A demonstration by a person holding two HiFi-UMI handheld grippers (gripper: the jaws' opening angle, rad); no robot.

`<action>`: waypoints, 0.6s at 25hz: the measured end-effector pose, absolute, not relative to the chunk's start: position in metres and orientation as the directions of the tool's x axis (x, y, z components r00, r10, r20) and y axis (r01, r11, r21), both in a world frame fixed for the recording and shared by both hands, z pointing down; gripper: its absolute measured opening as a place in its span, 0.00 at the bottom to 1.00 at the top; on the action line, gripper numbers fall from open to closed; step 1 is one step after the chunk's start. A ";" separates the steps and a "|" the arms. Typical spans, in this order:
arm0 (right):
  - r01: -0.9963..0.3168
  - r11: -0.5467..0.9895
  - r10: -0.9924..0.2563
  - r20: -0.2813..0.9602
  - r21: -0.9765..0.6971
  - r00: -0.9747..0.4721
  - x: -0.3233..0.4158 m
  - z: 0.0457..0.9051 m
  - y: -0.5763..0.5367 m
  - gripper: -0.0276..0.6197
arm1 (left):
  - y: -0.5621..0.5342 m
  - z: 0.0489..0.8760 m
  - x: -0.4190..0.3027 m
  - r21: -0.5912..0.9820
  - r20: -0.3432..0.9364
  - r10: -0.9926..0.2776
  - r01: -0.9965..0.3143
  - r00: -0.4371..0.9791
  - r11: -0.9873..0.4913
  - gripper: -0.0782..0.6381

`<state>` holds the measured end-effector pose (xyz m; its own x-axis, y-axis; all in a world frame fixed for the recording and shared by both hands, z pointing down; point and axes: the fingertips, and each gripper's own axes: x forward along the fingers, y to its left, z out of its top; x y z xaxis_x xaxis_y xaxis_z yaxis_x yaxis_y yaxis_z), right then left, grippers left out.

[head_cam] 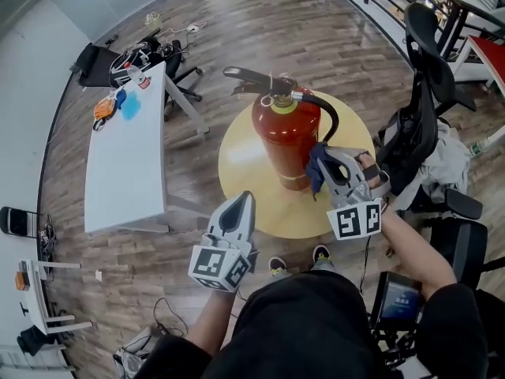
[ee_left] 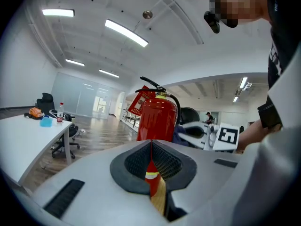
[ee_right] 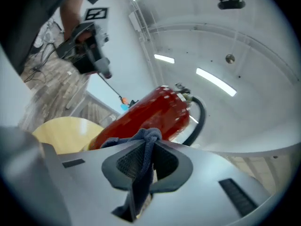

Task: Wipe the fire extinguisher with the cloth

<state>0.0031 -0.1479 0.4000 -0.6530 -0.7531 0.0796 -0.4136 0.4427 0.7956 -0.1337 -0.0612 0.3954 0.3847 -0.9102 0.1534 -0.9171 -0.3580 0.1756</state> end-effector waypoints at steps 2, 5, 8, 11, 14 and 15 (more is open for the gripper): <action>-0.497 0.417 -0.762 -0.004 0.761 -0.647 0.009 0.346 -0.160 0.11 | -0.066 0.394 -0.129 0.174 0.148 -0.909 -0.915 0.390 -0.364 0.14; -0.538 0.449 -0.744 -0.036 0.713 -0.668 0.009 0.305 -0.166 0.11 | -0.070 0.396 -0.120 0.177 0.146 -0.906 -0.911 0.398 -0.372 0.14; -0.573 0.514 -0.727 -0.030 0.638 -0.686 0.010 0.322 -0.161 0.11 | -0.070 0.399 -0.112 0.181 0.155 -0.901 -0.908 0.405 -0.378 0.14; -0.605 0.566 -0.722 -0.018 0.560 -0.692 0.007 0.367 -0.158 0.11 | -0.069 0.402 -0.108 0.180 0.167 -0.901 -0.910 0.401 -0.372 0.14; -0.585 0.631 -0.703 0.057 0.510 -0.709 0.007 0.423 -0.158 0.11 | -0.065 0.406 -0.104 0.180 0.182 -0.902 -0.915 0.391 -0.361 0.14; -0.557 0.660 -0.689 0.112 0.504 -0.716 0.006 0.447 -0.158 0.11 | -0.063 0.408 -0.104 0.181 0.188 -0.903 -0.917 0.387 -0.355 0.14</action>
